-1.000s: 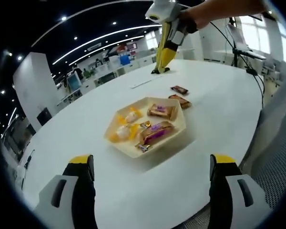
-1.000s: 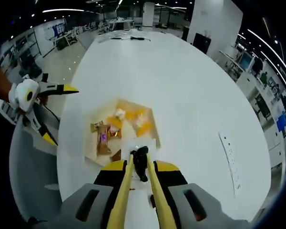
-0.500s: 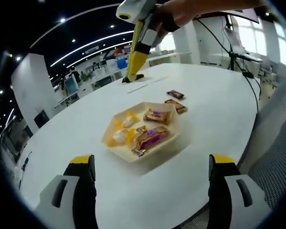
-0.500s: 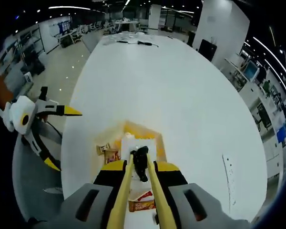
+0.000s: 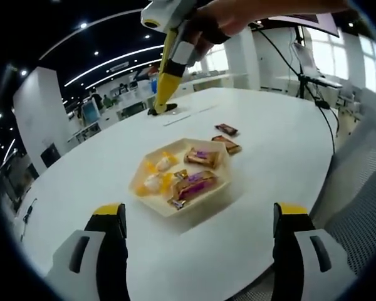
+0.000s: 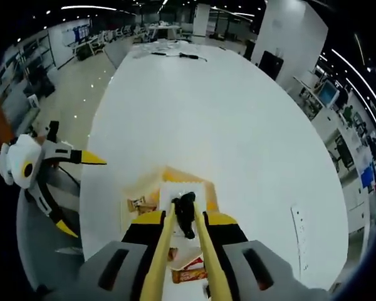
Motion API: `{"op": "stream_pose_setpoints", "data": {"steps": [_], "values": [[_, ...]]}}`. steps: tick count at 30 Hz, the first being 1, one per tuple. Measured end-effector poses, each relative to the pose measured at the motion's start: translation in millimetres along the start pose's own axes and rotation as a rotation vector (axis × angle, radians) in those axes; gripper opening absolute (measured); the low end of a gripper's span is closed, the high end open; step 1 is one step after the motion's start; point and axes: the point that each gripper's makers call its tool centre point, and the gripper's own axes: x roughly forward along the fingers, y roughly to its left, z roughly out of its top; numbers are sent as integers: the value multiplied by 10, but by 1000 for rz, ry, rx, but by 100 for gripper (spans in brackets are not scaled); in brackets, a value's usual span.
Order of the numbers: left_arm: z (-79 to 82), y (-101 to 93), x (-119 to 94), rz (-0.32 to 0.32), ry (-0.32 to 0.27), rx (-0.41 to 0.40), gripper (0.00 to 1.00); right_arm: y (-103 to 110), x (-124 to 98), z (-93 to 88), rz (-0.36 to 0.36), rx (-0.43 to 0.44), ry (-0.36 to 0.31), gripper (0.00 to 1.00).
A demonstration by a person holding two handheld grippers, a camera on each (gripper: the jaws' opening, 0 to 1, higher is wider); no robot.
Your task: Place the target food into the container with the food tongs after gripping and lifting it, then release it inside without dropping or visibly crushing the food.
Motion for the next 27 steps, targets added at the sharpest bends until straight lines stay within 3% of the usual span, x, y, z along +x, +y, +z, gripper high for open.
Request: {"op": "stream_pose_setpoints", "data": {"steps": [15,27], "values": [[97,-126,-5,-70,-51,-26,99,-38,-320,47,-70,27,-62,26],[114,-185,-8,-102,-62,-31,99,-223,-718,-210,-131,49,-111,27]]}}
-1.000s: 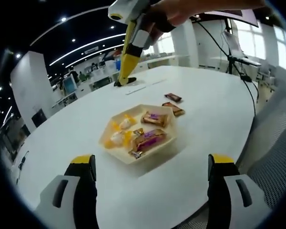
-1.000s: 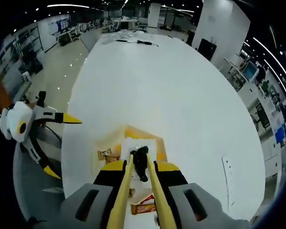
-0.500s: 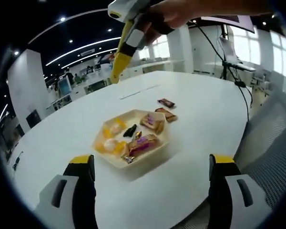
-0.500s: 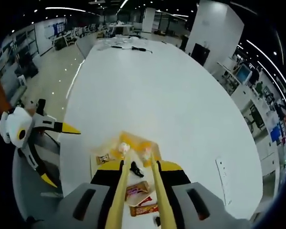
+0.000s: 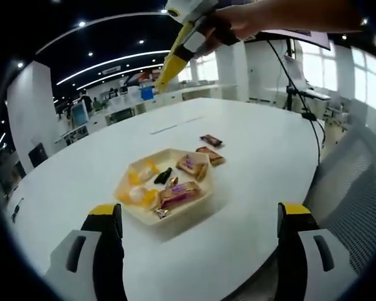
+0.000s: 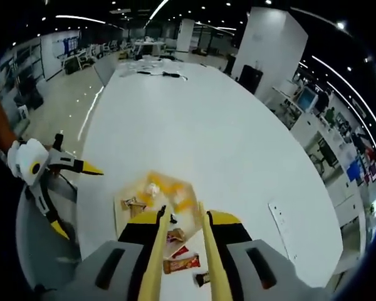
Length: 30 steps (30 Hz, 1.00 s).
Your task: Place the target food into the container with the food tongs after gripping and lifting it, then release it inside without dropping or visibly crushing the food.
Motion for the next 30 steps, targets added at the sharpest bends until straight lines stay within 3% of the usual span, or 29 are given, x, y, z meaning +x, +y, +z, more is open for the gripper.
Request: {"op": "stream_pose_setpoints", "data": {"steps": [4,9,15,20,22,25,27,30], "values": [[-22,3,2,2,9,6,99,-154,-154,-171,-56,48,-21,27],[-46,17,9,12,19,24,99,-199,-245,-411,-76,37,-27,28],[8,86,-29,29,-11,-15,99,-399,-395,-689,-114,83,-49,28],[18,81,-41,21,-16,-28,99,-470,-525,-835,-149,159,-80,28],[83,-24,-49,-45,-56,-62,99,-472,-550,-894,-155,176,-90,28],[-4,73,-32,0,-8,-96,99,-445,-553,-952,-169,192,-96,28],[123,38,-58,-16,-68,-96,99,-446,-554,-968,-186,200,-98,28],[90,7,-42,-21,-40,-87,99,-409,-543,-992,-203,229,-95,28]]}}
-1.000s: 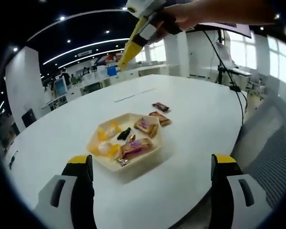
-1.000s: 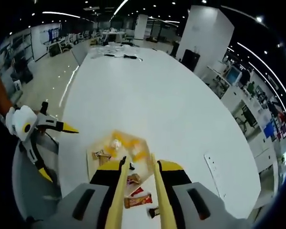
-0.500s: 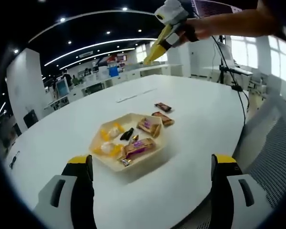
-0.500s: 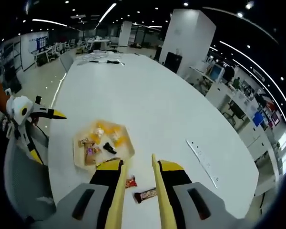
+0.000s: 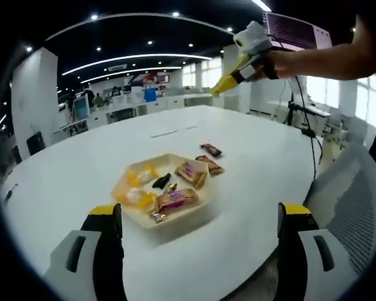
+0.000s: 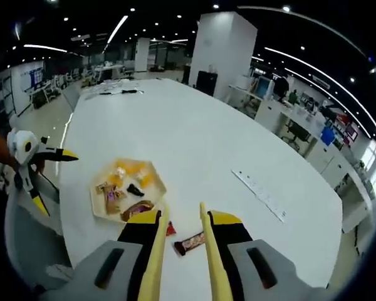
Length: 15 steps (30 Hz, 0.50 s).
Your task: Place the target food into the container with the food tongs after gripping and lifting it, then release it inside without dropping or visibly crushing the food.
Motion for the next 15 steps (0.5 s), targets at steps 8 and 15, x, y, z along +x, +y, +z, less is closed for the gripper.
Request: {"op": "stream_pose_setpoints", "data": {"steps": [8,15], "values": [[-35,-42,9,-28,12,-33,99,-24,-4,-86,-66,66,-13,28],[9,-138,-15,-79,10,-46,99,-77,-54,-231,-115,118,-29,28]]}}
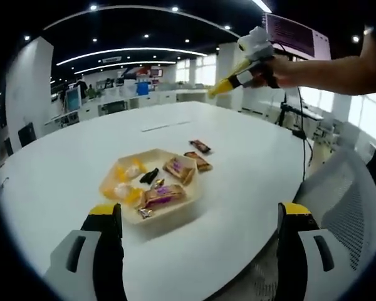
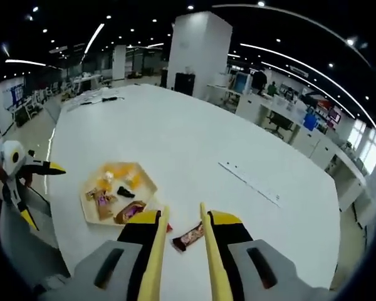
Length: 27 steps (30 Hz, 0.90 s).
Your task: Place the target food into the container with the food tongs after gripping and lifting it, then release it inside without dropping or visibly crushing the food.
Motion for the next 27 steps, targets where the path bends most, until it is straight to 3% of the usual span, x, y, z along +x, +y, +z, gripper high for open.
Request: {"op": "stream_pose_setpoints", "data": {"steps": [8,11,15,27], "values": [[3,19,21,4,-6,-20,99,-45,-63,-154,-54,62,7,29],[32,-11,14,9,-23,21,99,-82,-77,-198,-78,67,3,28],[26,1,26,27,-17,56,99,-78,-93,-268,-89,77,12,28],[-26,-11,44,8,-1,53,99,-108,24,-395,-103,114,17,29]]}}
